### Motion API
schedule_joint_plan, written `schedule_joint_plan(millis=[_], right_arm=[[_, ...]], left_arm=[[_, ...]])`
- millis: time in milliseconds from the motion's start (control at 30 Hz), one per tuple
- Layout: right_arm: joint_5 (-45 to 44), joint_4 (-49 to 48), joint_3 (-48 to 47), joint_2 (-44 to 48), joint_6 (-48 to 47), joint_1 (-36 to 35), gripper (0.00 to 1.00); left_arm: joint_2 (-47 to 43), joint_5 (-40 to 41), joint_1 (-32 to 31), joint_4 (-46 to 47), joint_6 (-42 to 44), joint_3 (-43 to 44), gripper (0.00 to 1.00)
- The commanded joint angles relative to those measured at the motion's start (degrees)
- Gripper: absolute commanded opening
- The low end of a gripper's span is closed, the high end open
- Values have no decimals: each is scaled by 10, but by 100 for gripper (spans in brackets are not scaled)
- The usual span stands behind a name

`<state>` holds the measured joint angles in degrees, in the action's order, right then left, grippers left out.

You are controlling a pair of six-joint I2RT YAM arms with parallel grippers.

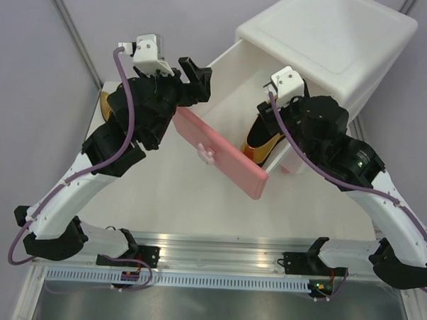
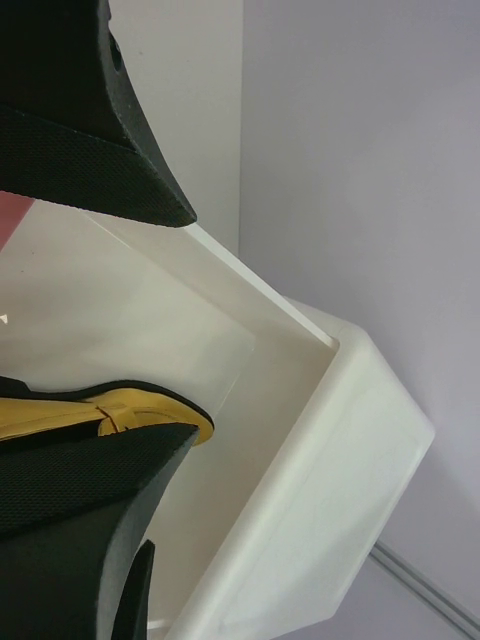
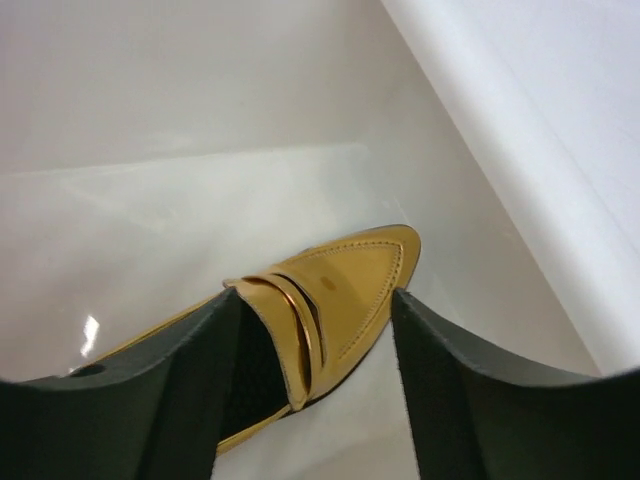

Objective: Place and organize the shoes in the shoe cabinet

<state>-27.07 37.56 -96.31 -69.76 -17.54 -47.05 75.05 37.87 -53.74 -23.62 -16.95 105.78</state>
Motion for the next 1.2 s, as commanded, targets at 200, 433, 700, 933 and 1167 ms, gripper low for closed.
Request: schedule_joint_plan(millis=[200,433,700,933,1167], right_arm=[[137,-100,-15,108,51,0,89],[163,-160,80,171,65,0,93],[177,-174,154,206,86,1,95],[198,-187,209,228,100,1,95],[222,-197,243,240,103,1,96]], left_arm=[[-14,79,32,-19,48,15,83],[-14,-6,183,-122,-49,20,82],[-11,-57,306,-146,-107,-79,82],[31,-123,405,-145,-196,-211,80],[133,-170,502,-93,-258,-249,77]])
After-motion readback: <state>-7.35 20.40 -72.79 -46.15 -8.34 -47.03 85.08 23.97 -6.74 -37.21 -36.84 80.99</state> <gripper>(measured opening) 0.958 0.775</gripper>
